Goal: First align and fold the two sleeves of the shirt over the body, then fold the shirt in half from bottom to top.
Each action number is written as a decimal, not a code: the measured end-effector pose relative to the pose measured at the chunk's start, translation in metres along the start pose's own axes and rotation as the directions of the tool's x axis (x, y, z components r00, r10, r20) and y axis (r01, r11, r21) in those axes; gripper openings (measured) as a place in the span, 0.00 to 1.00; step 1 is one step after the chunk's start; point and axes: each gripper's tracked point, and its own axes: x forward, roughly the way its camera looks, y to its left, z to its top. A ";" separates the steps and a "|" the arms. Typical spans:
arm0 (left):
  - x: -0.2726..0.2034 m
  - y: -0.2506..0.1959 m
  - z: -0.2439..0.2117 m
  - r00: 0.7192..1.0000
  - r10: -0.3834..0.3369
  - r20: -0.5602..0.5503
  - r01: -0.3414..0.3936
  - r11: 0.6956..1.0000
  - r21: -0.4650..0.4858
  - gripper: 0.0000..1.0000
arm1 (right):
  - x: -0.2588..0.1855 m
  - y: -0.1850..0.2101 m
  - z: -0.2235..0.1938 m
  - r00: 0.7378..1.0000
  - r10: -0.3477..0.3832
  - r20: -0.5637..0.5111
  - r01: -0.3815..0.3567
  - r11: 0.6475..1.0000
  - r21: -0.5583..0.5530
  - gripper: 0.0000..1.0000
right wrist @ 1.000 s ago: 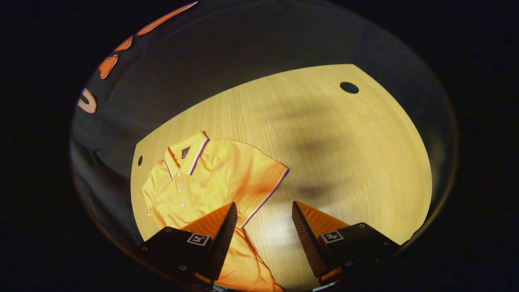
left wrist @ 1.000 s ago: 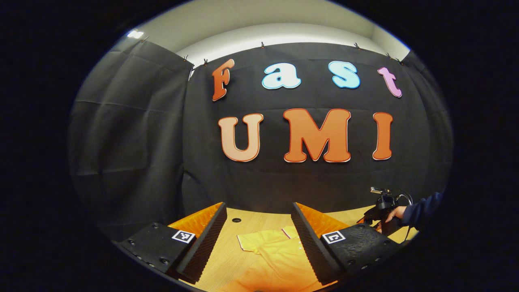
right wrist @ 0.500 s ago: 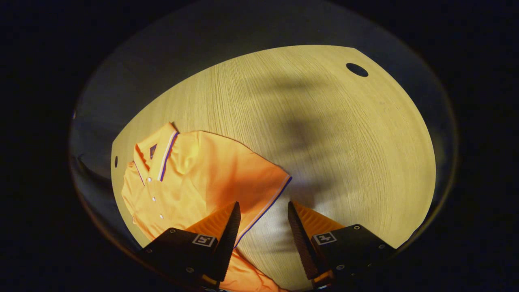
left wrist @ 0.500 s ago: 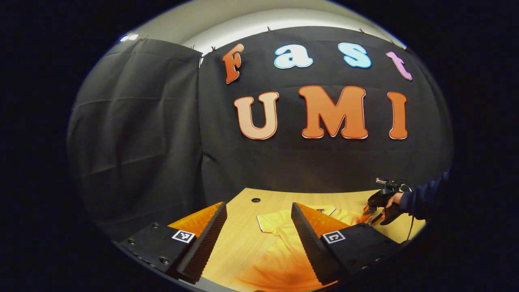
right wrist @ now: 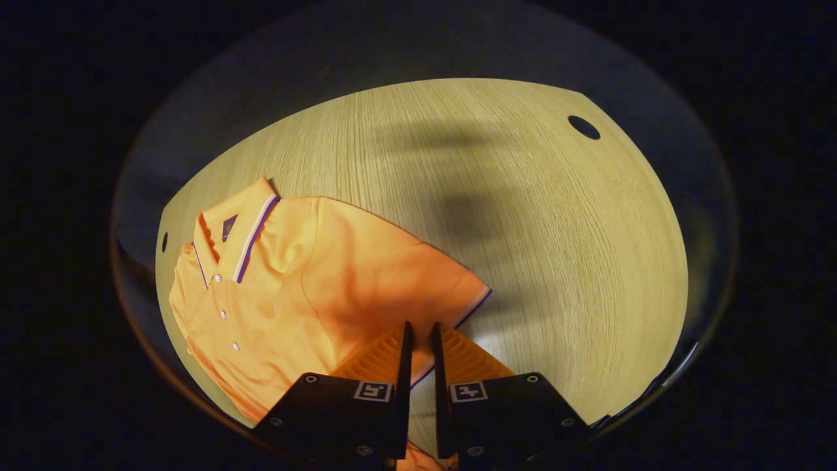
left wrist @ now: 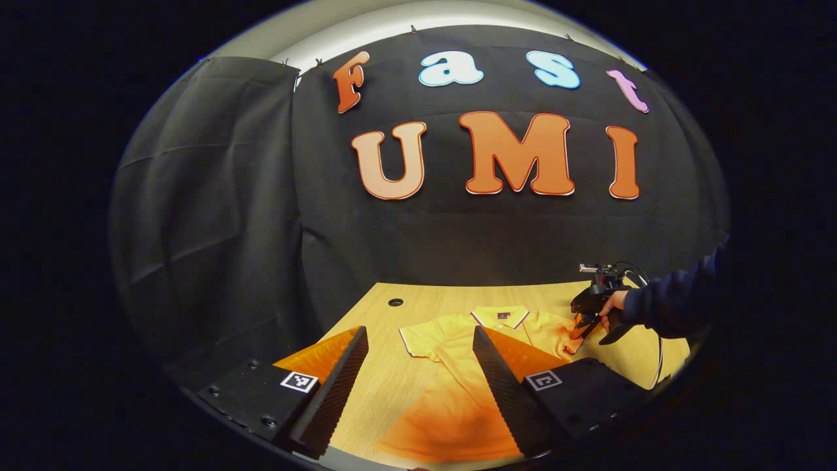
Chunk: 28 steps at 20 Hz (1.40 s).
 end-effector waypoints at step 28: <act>0.150 0.095 -0.062 0.971 -0.147 -0.189 0.122 0.983 -0.139 1.00 | -0.089 0.149 0.012 0.937 0.303 0.173 -0.286 0.952 -0.112 0.50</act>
